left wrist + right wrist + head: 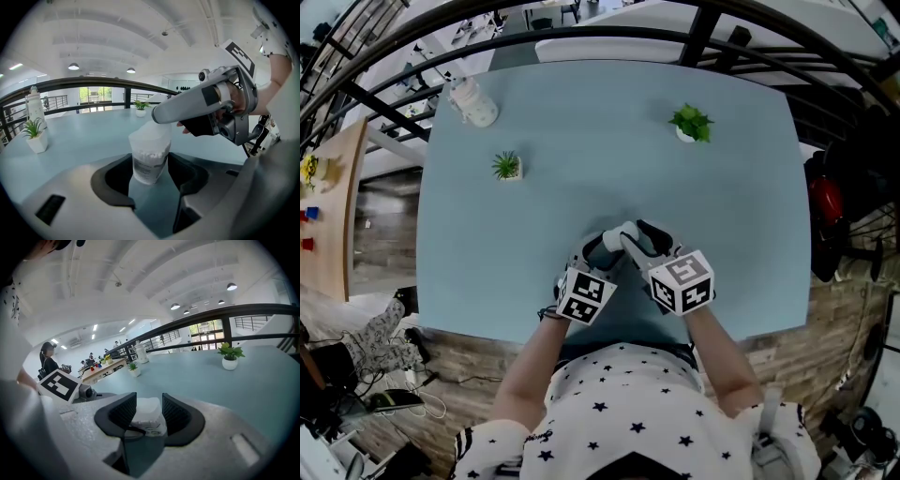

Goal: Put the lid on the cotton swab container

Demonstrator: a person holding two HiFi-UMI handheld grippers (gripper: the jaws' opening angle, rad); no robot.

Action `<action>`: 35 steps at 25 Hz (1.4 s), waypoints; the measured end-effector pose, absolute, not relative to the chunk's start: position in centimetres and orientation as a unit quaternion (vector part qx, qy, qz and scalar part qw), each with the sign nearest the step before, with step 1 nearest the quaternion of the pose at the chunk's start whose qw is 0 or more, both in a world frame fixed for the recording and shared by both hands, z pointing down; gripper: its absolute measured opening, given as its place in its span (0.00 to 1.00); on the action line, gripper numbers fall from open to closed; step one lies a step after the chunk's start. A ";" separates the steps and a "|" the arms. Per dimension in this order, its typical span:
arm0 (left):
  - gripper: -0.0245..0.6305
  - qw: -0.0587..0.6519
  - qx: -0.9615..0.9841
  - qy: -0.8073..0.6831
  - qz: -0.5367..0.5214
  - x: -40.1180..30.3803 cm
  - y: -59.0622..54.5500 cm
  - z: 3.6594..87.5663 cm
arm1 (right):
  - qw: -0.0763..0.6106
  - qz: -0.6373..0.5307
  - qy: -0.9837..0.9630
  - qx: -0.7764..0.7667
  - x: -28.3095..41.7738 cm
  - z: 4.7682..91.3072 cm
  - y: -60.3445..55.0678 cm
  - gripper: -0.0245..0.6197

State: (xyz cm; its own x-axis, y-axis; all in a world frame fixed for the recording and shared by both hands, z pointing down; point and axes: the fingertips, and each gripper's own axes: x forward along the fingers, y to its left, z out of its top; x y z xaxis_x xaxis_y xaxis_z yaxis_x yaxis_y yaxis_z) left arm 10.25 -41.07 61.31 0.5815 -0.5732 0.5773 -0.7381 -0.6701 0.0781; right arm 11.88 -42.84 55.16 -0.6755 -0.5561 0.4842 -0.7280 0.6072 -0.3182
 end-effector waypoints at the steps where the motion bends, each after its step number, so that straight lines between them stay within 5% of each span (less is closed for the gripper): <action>1: 0.39 0.157 0.875 -0.375 0.263 10.2 -41.1 61.3 | 0.172 0.252 -0.880 0.365 11.9 55.2 -42.8 0.28; 35: 0.37 0.147 0.873 -0.391 0.253 8.3 -38.3 59.0 | 0.168 0.217 -0.855 0.440 12.9 54.6 -40.6 0.35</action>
